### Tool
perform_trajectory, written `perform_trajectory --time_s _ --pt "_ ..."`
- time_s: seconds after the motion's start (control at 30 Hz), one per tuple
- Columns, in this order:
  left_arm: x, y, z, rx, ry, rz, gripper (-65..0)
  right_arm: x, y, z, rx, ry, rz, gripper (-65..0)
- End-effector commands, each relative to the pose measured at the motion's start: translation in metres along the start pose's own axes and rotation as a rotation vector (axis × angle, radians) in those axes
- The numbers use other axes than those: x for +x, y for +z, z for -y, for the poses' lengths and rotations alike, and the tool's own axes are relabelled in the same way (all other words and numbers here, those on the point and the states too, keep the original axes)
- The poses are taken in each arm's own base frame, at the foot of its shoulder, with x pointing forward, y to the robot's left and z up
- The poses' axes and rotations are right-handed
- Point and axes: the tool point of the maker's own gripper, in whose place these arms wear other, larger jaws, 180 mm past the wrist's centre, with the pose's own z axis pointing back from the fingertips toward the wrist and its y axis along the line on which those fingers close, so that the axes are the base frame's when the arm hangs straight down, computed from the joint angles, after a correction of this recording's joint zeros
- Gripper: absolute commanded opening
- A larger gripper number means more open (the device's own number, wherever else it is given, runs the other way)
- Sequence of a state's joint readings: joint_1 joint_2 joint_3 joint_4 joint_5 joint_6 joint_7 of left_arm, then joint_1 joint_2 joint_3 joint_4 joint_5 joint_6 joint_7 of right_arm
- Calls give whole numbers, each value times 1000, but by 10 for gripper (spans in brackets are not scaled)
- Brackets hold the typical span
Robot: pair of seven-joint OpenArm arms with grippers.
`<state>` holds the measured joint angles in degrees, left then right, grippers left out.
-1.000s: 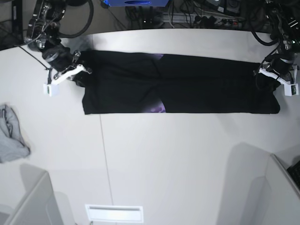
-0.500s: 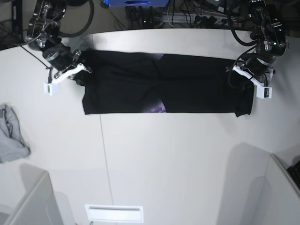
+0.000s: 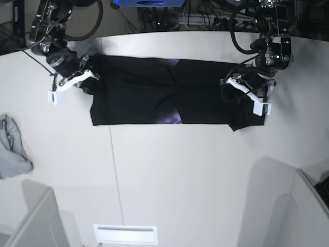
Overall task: Fold the T-shirt properly
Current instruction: 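Move the left gripper inward along the strip to grasp its end, then fold the strip end with the left gripper inward toward the right gripper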
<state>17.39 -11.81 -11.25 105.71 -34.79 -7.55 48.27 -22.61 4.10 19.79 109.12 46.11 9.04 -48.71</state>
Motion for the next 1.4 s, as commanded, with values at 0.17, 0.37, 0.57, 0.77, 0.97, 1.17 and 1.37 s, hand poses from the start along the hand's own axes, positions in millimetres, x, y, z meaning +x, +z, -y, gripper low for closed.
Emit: perform_trajectory --time_s 0.17,0.37,0.57,0.77,0.97,1.17,1.37 --pt "-1 -8 42 -114 -39 0 -650 12 4 -3 10 17 38 -650" --pt "-12 -13 56 -121 -16 -39 -650 11 4 -2 10 16 36 -650" --pt "-13 -14 58 -123 -13 -41 -650 12 3 -3 10 17 38 -650" --pt "-10 -15 63 -136 -19 -36 -650 12 3 -3 11 15 38 -650" --pt "-14 -18 70 -153 -32 -51 -650 12 3 -3 10 17 38 -650" --pt "-13 -17 69 -150 -34 -50 -650 13 3 -3 11 17 39 -650" --pt "-13 -17 71 -156 -30 -47 -397 14 3 -4 13 17 42 -650"
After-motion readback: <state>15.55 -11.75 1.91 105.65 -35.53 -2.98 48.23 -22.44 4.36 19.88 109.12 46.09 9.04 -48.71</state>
